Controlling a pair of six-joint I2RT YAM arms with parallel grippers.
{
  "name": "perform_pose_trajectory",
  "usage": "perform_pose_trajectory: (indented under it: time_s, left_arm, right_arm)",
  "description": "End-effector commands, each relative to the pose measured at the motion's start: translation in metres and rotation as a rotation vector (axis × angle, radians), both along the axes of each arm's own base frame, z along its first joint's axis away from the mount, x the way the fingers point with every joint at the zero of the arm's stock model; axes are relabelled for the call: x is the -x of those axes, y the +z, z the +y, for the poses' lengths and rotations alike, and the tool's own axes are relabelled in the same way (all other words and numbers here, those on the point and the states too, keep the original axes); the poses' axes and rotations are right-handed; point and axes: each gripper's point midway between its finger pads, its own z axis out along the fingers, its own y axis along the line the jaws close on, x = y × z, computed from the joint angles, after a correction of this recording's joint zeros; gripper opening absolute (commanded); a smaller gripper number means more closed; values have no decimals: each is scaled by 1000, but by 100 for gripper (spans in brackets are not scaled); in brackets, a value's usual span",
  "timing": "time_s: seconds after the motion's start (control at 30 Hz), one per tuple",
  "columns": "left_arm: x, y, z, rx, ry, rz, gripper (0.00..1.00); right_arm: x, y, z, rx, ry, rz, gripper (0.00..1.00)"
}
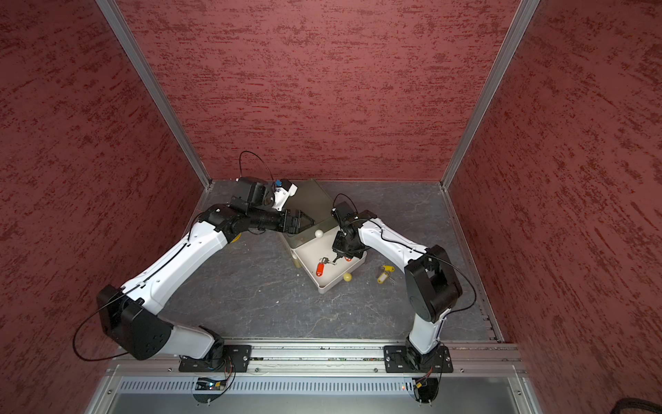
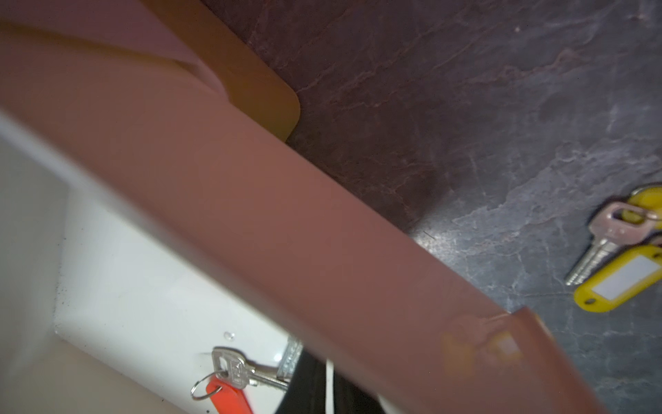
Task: Take the keys out of the drawer
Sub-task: Pick up the key from the drawer.
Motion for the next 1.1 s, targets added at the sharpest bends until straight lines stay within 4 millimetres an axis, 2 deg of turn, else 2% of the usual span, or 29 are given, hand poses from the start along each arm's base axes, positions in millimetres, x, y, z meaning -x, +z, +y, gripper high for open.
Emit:
perform_pose_trajectory:
  time_s: [0.0, 0.23, 0.37, 0.6, 1.07]
  left_arm:
    - [2, 6, -1, 11, -18, -38, 100]
    - [1, 8, -2, 15, -18, -40, 100]
    - [1, 9, -3, 19, -21, -40, 100]
    - [-1, 15, -4, 33, -18, -48, 100]
    - [7, 35, -4, 82, 2, -82, 100]
  right_arm:
    - [-7, 5, -5, 19, -10, -32, 5]
    - [-8, 12, -5, 7, -6, -55, 0]
    - [-11, 24, -2, -20, -4, -86, 0]
    - [-12, 55, 4, -79, 4, -136, 0]
    - [2, 119, 2, -184, 7, -238, 0]
